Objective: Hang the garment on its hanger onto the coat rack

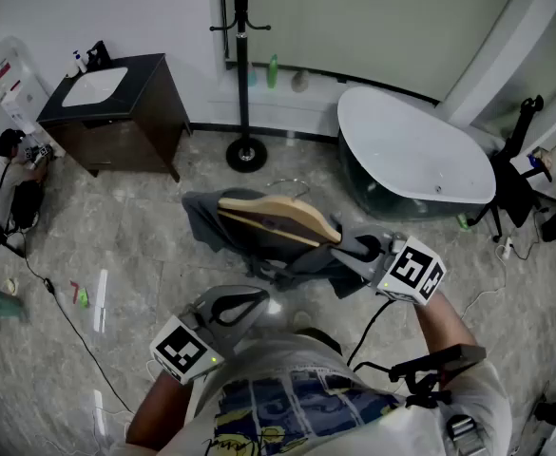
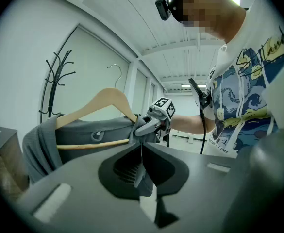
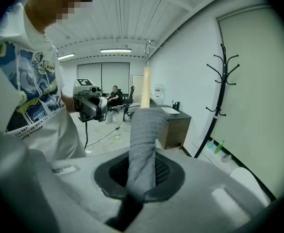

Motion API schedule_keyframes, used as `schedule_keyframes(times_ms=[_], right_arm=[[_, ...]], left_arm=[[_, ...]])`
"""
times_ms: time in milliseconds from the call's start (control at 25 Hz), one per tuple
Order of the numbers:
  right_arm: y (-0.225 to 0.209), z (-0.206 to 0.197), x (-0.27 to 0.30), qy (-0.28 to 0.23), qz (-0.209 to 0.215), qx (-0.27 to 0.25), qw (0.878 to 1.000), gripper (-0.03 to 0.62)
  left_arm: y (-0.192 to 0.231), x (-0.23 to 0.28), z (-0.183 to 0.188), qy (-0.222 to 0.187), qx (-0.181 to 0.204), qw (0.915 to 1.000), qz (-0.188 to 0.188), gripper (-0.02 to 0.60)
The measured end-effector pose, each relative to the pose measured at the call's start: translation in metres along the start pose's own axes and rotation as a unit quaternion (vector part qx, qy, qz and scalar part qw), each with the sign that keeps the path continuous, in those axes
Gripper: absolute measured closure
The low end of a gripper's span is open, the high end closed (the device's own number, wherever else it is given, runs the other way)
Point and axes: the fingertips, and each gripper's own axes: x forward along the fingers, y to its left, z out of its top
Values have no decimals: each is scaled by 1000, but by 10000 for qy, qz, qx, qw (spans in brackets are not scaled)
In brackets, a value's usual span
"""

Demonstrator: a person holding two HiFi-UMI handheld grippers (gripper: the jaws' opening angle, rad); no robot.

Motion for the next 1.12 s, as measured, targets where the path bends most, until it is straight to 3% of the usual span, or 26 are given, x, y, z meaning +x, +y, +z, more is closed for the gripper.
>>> schedule_keyframes(times_ms=[360, 560, 800, 1120], right_arm=[[11, 31, 20, -121, -90, 73, 9999, 582], [-6, 51, 39, -137, -10, 92, 9999, 582], [-76, 90, 71, -142, 179, -4, 9997, 582], [-200, 133, 94, -267, 482, -447, 9975, 582]], left_arm=[[3, -36, -10, -43, -47, 9999, -78, 571], [21, -48, -14, -194, -89, 9998, -49, 571], [82, -47, -7, -210, -84, 9997, 72, 571], [174, 9, 15, -179, -118, 9992, 344, 571]])
